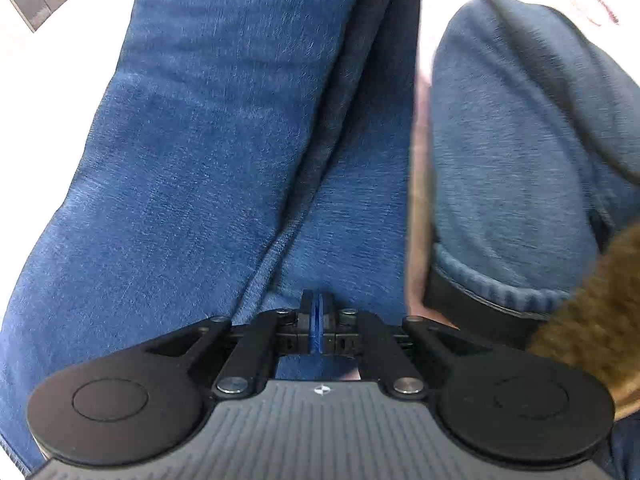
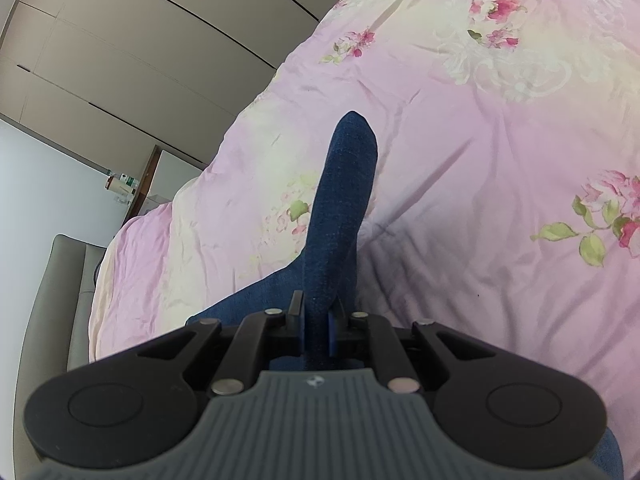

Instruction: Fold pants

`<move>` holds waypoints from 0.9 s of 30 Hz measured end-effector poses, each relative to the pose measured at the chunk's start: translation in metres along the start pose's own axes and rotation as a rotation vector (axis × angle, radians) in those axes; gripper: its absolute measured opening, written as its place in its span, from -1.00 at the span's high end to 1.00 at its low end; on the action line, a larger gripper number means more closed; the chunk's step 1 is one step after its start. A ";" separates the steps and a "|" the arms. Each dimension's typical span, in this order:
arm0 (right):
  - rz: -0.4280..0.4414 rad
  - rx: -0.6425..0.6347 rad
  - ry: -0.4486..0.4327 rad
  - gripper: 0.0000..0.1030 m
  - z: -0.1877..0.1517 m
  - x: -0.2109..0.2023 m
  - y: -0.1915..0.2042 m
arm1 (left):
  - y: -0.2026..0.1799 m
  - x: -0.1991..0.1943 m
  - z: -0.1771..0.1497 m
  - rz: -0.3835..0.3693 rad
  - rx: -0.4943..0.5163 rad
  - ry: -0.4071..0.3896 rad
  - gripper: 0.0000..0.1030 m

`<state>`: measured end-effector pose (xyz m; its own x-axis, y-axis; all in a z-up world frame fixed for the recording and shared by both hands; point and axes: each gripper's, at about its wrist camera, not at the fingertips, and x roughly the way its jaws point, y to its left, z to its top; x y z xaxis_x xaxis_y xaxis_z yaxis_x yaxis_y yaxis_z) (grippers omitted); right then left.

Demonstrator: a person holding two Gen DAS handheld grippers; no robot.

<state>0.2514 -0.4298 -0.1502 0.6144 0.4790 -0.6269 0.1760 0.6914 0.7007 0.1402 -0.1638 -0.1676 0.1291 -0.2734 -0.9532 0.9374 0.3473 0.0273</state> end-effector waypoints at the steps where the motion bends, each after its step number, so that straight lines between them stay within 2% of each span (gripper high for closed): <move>1: 0.001 0.000 -0.001 0.90 -0.001 -0.001 0.000 | -0.001 -0.003 -0.002 -0.023 -0.015 -0.005 0.93; 5: 0.003 -0.014 -0.006 0.90 -0.004 -0.002 0.004 | -0.007 0.008 -0.009 -0.001 -0.065 -0.010 0.93; 7: 0.000 -0.023 -0.007 0.90 -0.005 -0.002 0.006 | -0.008 0.018 -0.013 -0.011 -0.090 -0.013 0.98; 10: -0.012 -0.029 -0.006 0.90 -0.007 -0.002 0.006 | 0.011 0.025 -0.019 -0.051 -0.152 0.001 1.00; 15: -0.010 -0.010 0.001 0.90 -0.011 -0.006 0.008 | 0.019 -0.004 -0.038 -0.096 -0.197 -0.045 1.00; 16: -0.003 -0.013 0.005 0.90 -0.011 -0.007 0.012 | 0.023 -0.013 -0.044 -0.103 -0.214 -0.067 0.96; 18: 0.021 -0.027 0.017 0.89 -0.012 -0.007 0.023 | 0.037 -0.034 -0.058 -0.099 -0.279 -0.120 0.75; 22: 0.081 -0.023 0.044 0.89 -0.013 -0.003 0.051 | 0.076 -0.084 -0.093 -0.006 -0.413 -0.218 0.75; 27: 0.170 -0.013 0.074 0.88 -0.016 0.013 0.093 | 0.139 -0.128 -0.147 0.200 -0.612 -0.180 0.73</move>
<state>0.2635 -0.3510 -0.0981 0.5758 0.6279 -0.5236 0.0638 0.6040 0.7944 0.2062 0.0509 -0.0864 0.3829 -0.2781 -0.8809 0.5437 0.8388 -0.0284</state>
